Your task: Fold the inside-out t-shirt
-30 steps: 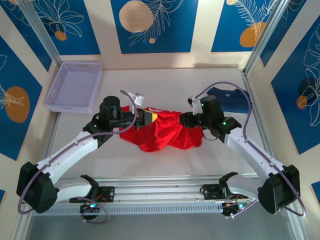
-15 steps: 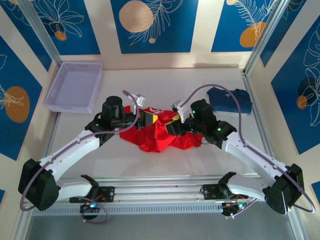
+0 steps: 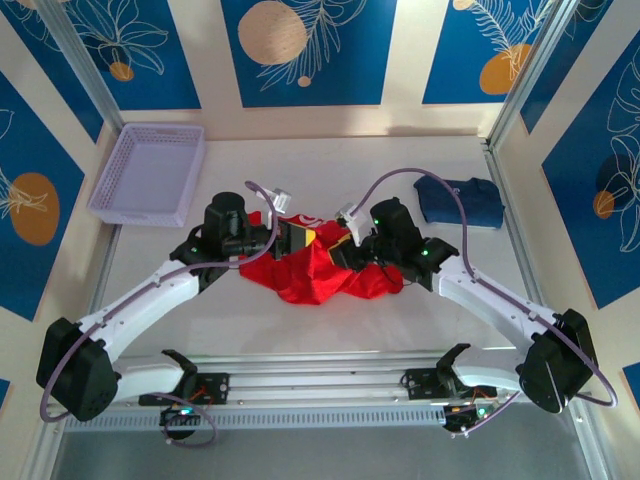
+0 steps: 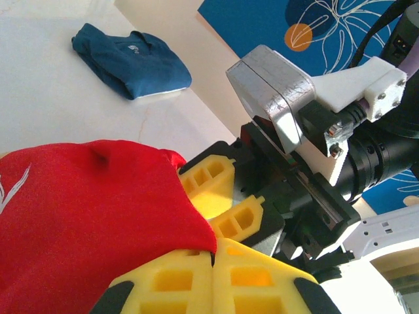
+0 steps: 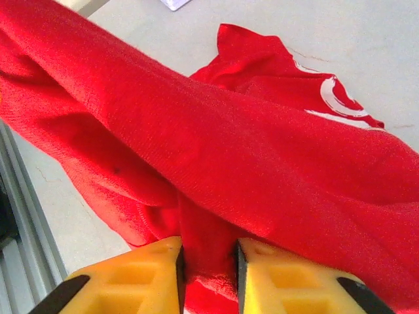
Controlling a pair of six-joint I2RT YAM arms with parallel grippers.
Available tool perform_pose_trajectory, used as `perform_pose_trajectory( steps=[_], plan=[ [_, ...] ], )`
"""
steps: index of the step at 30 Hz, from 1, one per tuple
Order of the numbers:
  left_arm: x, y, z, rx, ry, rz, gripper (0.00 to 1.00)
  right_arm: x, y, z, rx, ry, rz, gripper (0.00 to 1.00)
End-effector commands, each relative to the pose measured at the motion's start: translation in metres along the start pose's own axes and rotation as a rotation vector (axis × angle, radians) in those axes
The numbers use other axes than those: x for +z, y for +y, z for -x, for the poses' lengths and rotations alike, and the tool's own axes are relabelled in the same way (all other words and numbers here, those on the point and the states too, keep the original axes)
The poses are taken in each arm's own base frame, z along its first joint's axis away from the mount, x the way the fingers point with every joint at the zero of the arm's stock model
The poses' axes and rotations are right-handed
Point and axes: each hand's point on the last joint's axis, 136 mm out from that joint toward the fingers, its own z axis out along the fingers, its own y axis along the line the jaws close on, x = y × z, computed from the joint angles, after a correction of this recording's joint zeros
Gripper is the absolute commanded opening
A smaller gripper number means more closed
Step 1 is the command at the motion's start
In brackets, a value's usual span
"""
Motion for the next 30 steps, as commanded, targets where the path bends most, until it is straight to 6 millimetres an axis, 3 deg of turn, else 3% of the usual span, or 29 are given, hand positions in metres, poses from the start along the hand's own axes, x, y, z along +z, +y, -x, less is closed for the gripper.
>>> perform_pose_trajectory(
  steps=[1,14,16,21,23,26,30],
  plan=[
    [-0.004,-0.003,0.011,0.049,-0.029,0.001,0.0,-0.009,0.005,0.019,-0.024,-0.058,0.0,0.22],
    [0.002,0.018,-0.001,0.04,-0.004,0.068,0.0,-0.043,0.014,0.039,0.073,-0.146,0.094,0.06],
    [0.002,0.029,-0.001,0.027,-0.004,0.126,0.0,-0.054,0.018,0.048,0.095,-0.174,0.131,0.0],
    [-0.005,0.07,-0.002,-0.027,-0.003,0.355,0.0,-0.095,0.037,0.071,0.114,-0.274,0.263,0.0],
    [-0.009,0.082,-0.003,-0.042,-0.004,0.419,0.0,-0.105,0.034,0.076,0.143,-0.31,0.288,0.0],
    [-0.013,0.091,-0.005,-0.052,-0.005,0.468,0.0,-0.103,0.027,0.075,0.187,-0.318,0.314,0.0],
    [-0.016,0.087,-0.007,-0.035,-0.007,0.457,0.0,-0.093,0.02,0.068,0.21,-0.298,0.299,0.0]
  ],
)
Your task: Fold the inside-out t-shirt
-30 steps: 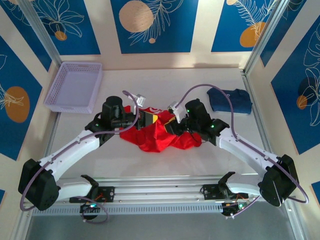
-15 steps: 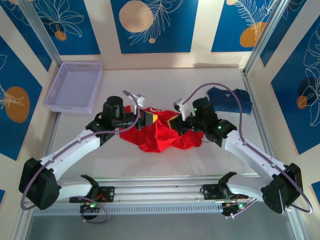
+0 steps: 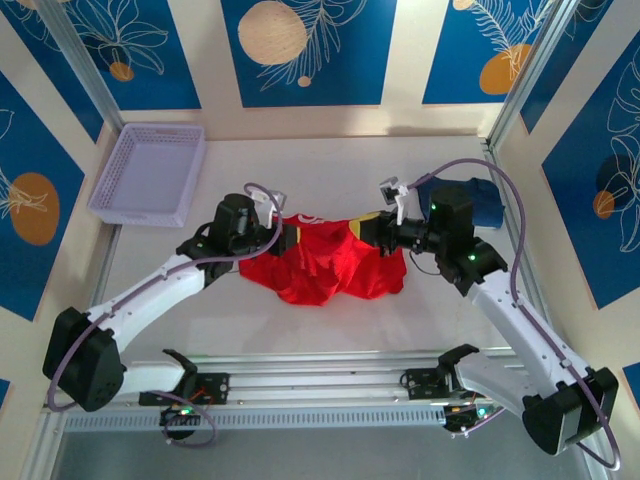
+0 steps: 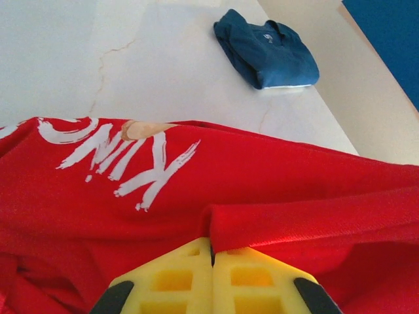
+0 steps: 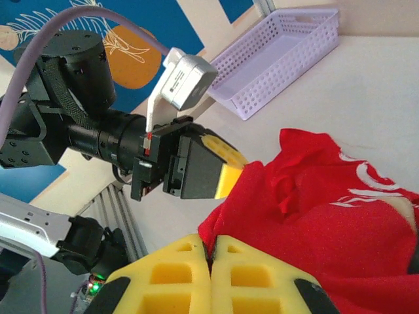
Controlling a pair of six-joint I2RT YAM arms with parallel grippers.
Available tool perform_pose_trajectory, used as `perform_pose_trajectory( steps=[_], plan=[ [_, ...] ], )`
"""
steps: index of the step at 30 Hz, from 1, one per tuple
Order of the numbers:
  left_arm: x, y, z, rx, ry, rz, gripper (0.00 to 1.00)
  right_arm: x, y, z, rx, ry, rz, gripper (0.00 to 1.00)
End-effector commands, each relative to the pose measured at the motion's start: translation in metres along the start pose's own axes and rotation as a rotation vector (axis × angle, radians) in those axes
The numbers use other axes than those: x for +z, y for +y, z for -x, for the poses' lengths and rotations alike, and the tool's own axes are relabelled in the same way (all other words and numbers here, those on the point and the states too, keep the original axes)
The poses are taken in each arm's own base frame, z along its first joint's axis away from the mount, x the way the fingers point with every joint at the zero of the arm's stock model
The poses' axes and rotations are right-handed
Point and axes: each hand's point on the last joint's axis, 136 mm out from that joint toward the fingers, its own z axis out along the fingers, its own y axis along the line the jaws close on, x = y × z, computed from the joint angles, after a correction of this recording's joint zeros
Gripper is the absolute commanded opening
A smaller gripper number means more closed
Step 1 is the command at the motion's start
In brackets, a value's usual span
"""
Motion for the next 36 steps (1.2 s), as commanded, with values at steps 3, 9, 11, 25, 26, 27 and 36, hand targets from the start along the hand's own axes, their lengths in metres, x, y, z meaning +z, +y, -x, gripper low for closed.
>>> perform_pose_trajectory(
  steps=[3,9,11,25,26,27,36],
  plan=[
    [-0.012,0.001,0.004,0.046,-0.025,0.012,0.12,0.004,-0.001,-0.002,0.038,0.001,0.034,0.0],
    [-0.018,-0.037,-0.012,0.202,-0.016,-0.081,0.36,0.008,-0.008,-0.003,0.065,0.007,0.022,0.0],
    [-0.019,-0.047,-0.014,0.279,-0.021,-0.063,0.41,0.009,-0.008,-0.004,0.068,0.007,0.026,0.0],
    [0.032,-0.042,-0.005,0.438,0.049,0.109,0.7,0.007,-0.009,-0.008,0.066,0.012,0.025,0.0],
    [0.035,-0.041,-0.008,0.431,0.061,0.106,0.7,0.005,-0.009,-0.005,0.059,0.005,0.017,0.0],
    [0.039,-0.04,-0.014,0.423,0.075,0.094,0.69,0.003,-0.009,-0.004,0.054,-0.003,0.012,0.0],
    [0.056,-0.05,-0.028,0.349,0.117,-0.011,0.22,0.0,-0.014,-0.001,0.056,-0.024,-0.006,0.0]
  ],
)
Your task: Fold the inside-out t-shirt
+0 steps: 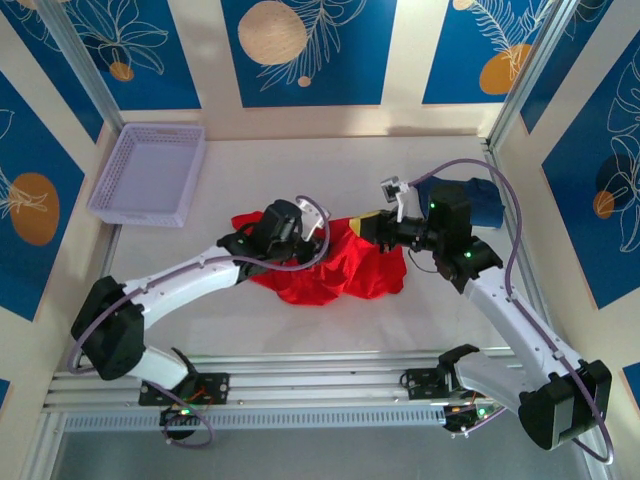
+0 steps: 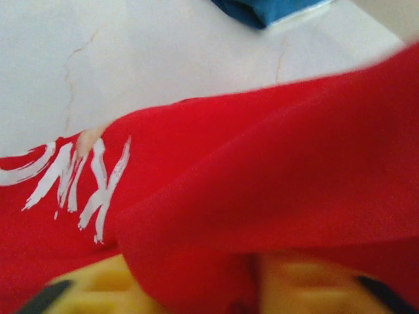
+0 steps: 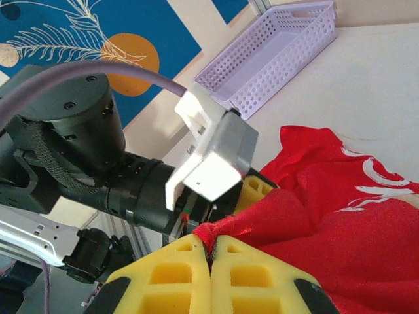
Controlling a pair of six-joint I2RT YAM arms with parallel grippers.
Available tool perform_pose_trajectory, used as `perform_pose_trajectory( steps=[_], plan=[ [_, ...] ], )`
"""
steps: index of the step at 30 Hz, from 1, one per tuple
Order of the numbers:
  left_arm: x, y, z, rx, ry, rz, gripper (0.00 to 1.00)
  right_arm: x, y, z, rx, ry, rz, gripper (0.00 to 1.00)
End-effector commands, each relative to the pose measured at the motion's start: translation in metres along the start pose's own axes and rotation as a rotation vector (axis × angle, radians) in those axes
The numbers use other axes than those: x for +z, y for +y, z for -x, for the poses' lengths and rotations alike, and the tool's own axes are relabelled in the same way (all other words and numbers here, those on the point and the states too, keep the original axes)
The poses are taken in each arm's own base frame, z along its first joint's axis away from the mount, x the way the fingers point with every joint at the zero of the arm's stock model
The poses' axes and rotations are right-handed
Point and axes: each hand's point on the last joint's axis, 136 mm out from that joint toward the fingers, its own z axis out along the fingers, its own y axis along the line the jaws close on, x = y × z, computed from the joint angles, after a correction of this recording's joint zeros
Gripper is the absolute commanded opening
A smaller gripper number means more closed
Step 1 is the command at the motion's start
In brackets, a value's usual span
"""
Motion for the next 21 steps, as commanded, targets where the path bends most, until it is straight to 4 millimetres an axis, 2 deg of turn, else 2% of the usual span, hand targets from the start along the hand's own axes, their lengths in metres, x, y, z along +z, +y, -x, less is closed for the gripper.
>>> perform_pose_trajectory(
  steps=[1,3,4,7,9,12,16,21],
  plan=[
    [-0.007,-0.017,0.016,-0.016,-0.05,-0.091,0.15,-0.004,-0.005,-0.002,-0.003,-0.005,-0.033,0.0],
    [-0.022,-0.026,0.027,-0.026,-0.098,-0.157,0.02,-0.007,-0.017,-0.005,-0.008,-0.002,-0.107,0.0],
    [-0.033,-0.031,0.035,-0.041,-0.137,-0.209,0.0,-0.009,-0.026,-0.006,-0.009,-0.005,-0.161,0.0],
    [-0.076,-0.048,0.055,-0.083,-0.27,-0.397,0.0,-0.018,-0.048,-0.007,-0.01,-0.016,-0.309,0.0],
    [-0.105,-0.058,0.064,-0.082,-0.343,-0.5,0.0,-0.022,-0.056,-0.007,-0.016,-0.022,-0.365,0.0],
    [-0.134,-0.074,0.064,-0.035,-0.386,-0.597,0.0,-0.02,-0.054,-0.007,-0.025,-0.02,-0.35,0.0],
    [-0.145,-0.081,0.059,-0.005,-0.393,-0.641,0.0,-0.012,-0.051,-0.013,-0.025,0.008,-0.309,0.03],
    [-0.148,-0.067,0.061,-0.024,-0.418,-0.576,0.0,-0.011,-0.061,-0.031,-0.014,0.071,-0.351,0.12]
  ],
)
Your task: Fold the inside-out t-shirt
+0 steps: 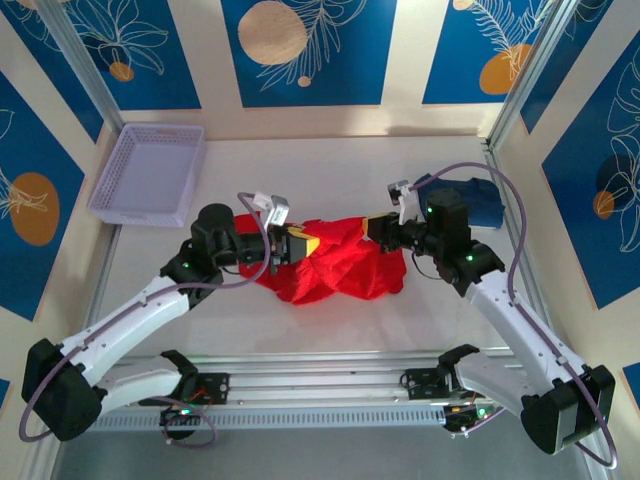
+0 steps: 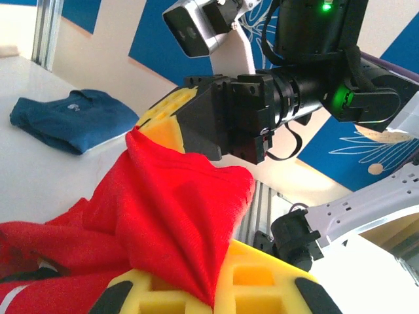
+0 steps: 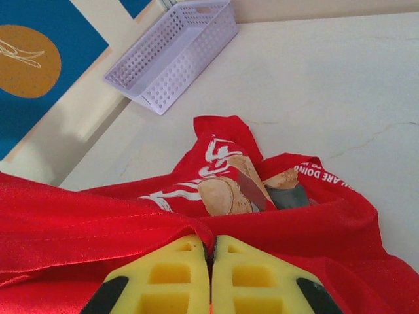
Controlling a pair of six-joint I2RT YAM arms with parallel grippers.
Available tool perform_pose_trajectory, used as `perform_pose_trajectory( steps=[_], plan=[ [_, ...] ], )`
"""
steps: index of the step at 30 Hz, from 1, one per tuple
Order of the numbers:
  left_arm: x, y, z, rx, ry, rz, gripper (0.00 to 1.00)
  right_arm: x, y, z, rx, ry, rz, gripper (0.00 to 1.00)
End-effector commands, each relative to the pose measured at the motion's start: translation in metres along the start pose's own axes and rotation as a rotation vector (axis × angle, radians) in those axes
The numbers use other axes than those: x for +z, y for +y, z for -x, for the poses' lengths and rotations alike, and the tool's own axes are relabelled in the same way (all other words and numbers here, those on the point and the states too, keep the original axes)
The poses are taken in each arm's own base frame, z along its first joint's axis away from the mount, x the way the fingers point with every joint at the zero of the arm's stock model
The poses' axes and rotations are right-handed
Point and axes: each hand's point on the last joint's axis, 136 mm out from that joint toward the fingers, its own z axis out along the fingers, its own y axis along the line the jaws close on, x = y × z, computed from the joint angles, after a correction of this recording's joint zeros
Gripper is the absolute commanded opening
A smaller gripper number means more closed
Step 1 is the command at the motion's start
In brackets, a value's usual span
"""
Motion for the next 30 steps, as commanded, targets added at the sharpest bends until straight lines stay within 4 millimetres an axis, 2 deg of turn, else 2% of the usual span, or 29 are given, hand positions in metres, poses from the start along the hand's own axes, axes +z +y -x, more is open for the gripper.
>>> perform_pose_trajectory(
  steps=[1,7,12,18,21,23,25,27,30],
  plan=[
    [-0.008,-0.006,0.009,0.027,-0.027,-0.019,0.0,0.004,-0.011,-0.022,-0.015,0.064,-0.047,0.15],
    [-0.005,0.005,0.004,0.014,0.006,0.024,0.0,0.005,0.014,-0.025,-0.121,0.049,0.057,0.3],
    [-0.006,0.006,0.004,0.016,0.005,0.032,0.0,0.017,0.013,-0.028,-0.109,0.066,0.079,0.37],
    [-0.006,0.011,0.001,0.01,0.008,0.055,0.0,0.028,0.025,-0.035,-0.064,0.09,0.187,0.48],
    [-0.006,0.016,0.001,0.004,0.002,0.08,0.0,0.031,0.032,-0.04,-0.041,0.109,0.248,0.49],
    [-0.007,0.022,0.001,-0.006,-0.006,0.111,0.0,0.031,0.037,-0.042,-0.025,0.112,0.288,0.39],
    [-0.009,0.034,0.0,-0.027,-0.011,0.173,0.0,0.029,0.041,-0.039,-0.015,0.104,0.312,0.18],
    [-0.013,0.052,-0.003,-0.058,-0.01,0.27,0.0,0.024,0.045,-0.032,-0.008,0.079,0.331,0.01],
    [-0.022,0.086,-0.011,-0.132,0.007,0.451,0.0,0.013,0.056,-0.017,0.015,0.02,0.398,0.0]
  ],
)
